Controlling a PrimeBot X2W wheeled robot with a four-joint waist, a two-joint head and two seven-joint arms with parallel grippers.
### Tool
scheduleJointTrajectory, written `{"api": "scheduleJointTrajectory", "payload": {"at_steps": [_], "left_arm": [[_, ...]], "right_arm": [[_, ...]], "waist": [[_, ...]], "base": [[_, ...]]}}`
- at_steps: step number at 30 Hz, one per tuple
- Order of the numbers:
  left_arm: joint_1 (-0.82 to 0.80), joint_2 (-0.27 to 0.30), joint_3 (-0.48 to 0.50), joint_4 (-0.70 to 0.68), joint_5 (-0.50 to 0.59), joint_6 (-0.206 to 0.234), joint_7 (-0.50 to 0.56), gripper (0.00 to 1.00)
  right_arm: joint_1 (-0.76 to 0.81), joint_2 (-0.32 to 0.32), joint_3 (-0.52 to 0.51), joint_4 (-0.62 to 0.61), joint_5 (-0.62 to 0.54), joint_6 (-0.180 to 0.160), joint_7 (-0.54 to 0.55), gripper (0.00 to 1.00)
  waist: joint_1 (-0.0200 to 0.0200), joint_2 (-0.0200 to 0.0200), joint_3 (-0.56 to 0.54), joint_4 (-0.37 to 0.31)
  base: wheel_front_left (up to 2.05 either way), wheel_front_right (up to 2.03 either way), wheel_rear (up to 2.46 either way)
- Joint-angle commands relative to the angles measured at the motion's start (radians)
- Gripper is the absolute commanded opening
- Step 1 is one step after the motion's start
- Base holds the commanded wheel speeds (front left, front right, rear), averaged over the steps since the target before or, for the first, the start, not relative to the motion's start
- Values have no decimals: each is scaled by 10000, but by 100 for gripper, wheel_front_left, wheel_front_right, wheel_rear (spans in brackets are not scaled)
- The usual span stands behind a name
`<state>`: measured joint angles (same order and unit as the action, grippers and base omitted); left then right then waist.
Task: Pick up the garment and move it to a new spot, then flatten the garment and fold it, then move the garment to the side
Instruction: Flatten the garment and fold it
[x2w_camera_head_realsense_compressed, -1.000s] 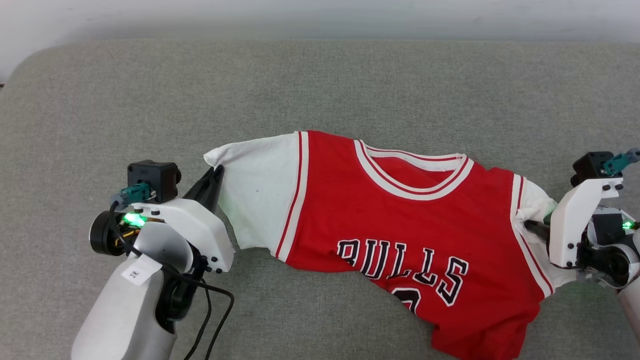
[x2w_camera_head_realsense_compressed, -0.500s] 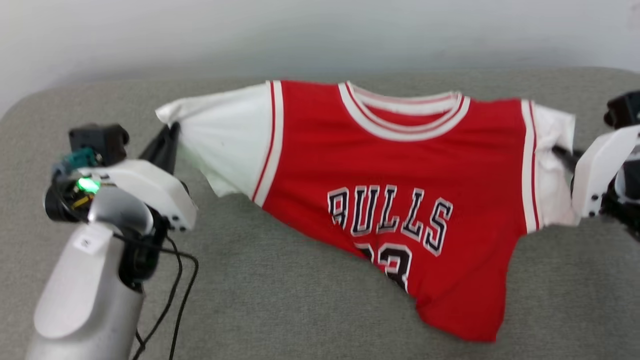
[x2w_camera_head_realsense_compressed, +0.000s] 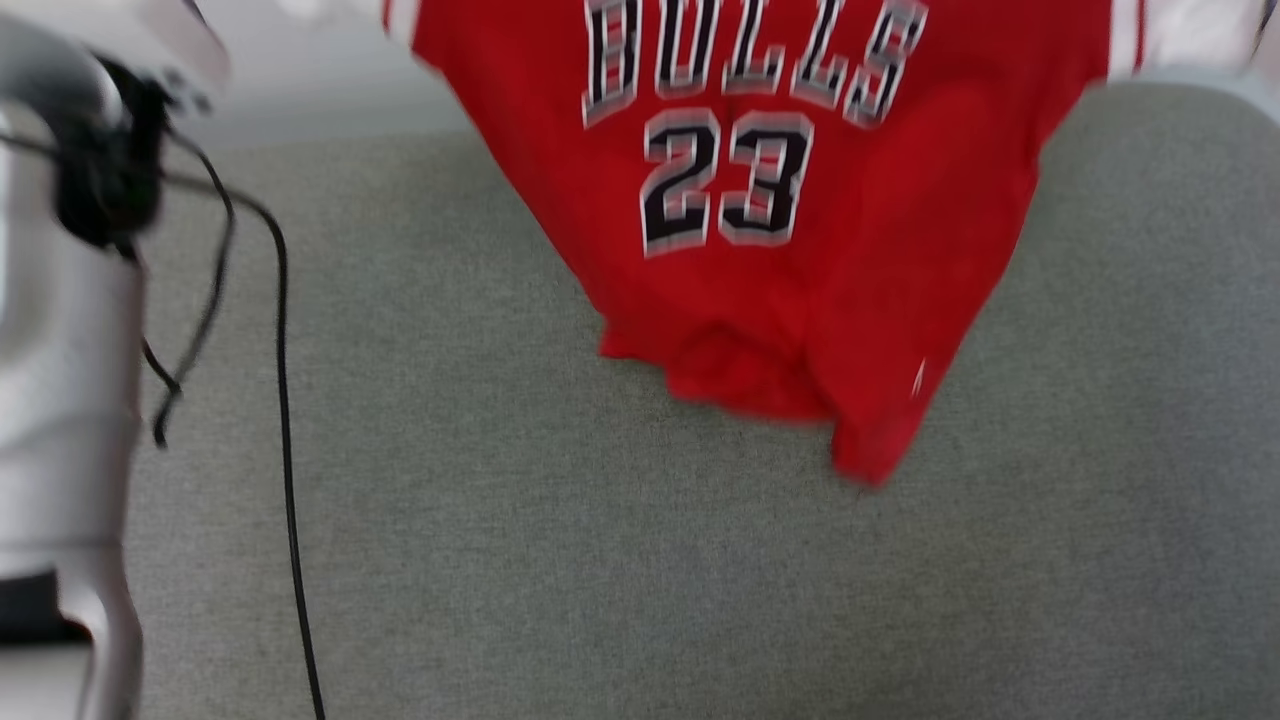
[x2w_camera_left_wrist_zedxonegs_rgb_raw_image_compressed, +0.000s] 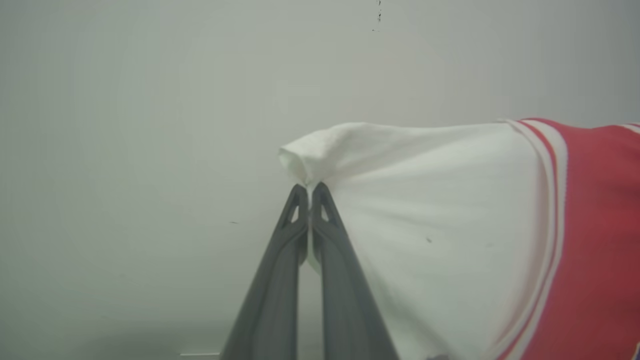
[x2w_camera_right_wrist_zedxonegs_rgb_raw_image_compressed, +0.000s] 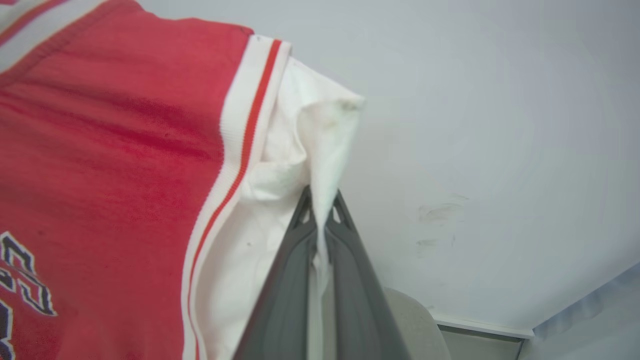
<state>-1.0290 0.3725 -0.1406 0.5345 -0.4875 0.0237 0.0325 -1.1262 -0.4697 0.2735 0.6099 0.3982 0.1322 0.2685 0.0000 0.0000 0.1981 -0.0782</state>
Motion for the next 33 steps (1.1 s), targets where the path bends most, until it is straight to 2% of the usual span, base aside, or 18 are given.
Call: {"api": "scheduleJointTrajectory", "payload": {"at_steps": [1, 6, 14, 24, 33], "left_arm": [[-556, 247, 124, 207, 89, 35, -146, 0], [-2487, 444, 151, 842, 271, -98, -580, 0], [-4502, 787, -91, 1661, 608, -398, -994, 0], [-5336, 527, -258, 2695, 502, -783, -1727, 0], [-4693, 176, -483, 4001, 88, -1305, -2133, 0]], "right_arm": [[-457, -56, -141, 90, -181, -27, -103, 0], [-2121, -11, -367, 178, -698, -27, -600, 0], [-4158, 134, 100, 500, -1002, -25, -1290, 0], [-5108, 538, 1150, 1344, -647, -24, -2110, 0], [-4357, 876, 2227, 2214, 443, -22, -2749, 0]], "waist": [[0, 0, 446, -35], [0, 0, 1328, -6], [0, 0, 2476, -22], [0, 0, 3622, 117], [0, 0, 3836, 146]], "base": [[0, 0, 0], [0, 0, 0], [0, 0, 0], [0, 0, 0], [0, 0, 0]]}}
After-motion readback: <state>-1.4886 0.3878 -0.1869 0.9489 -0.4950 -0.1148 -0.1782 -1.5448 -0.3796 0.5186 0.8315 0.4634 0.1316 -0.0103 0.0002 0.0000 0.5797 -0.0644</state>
